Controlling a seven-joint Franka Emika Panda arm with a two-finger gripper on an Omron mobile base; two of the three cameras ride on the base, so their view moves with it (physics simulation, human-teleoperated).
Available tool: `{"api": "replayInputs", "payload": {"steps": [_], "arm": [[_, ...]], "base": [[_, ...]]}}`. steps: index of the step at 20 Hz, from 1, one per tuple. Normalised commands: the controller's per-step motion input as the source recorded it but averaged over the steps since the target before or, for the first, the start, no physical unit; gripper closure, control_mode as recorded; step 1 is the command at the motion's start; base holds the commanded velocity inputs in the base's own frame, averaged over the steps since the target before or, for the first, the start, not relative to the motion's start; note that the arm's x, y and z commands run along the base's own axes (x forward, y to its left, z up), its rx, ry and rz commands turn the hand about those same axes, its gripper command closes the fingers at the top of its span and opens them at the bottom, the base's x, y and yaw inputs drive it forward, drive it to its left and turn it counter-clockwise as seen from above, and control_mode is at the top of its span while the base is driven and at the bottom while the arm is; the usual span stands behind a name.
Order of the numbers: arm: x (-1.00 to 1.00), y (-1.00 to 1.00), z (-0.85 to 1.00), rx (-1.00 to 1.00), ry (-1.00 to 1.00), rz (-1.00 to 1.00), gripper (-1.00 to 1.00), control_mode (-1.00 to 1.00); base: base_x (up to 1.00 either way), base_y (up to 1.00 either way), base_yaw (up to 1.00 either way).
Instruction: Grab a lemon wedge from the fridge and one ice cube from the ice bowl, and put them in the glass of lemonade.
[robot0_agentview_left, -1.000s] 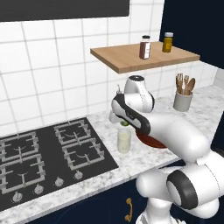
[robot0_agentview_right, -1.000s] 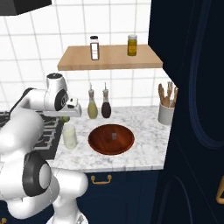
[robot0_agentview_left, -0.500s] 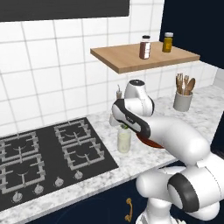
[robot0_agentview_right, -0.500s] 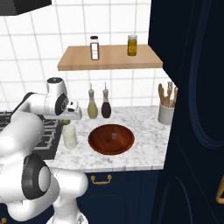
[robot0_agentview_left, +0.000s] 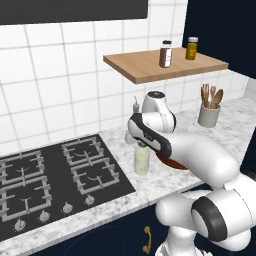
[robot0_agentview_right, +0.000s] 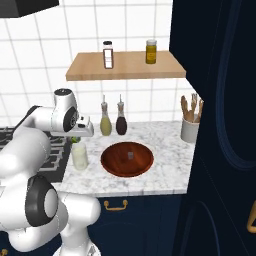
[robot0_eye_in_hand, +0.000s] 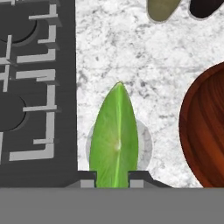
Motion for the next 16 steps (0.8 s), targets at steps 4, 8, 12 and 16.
{"api": "replayInputs", "payload": {"steps": [4, 8, 12, 16], "arm": [[0.00, 0.00, 0.00, 0.00, 0.00, 0.00, -1.00, -1.00], [0.00, 0.00, 0.00, 0.00, 0.00, 0.00, -1.00, -1.00], [0.00, 0.00, 0.00, 0.00, 0.00, 0.00, -1.00, -1.00], [0.00, 0.00, 0.00, 0.00, 0.00, 0.00, -1.00, -1.00]], "base": [[0.00, 0.00, 0.00], [0.00, 0.00, 0.00], [0.00, 0.00, 0.00], [0.00, 0.00, 0.00]]}}
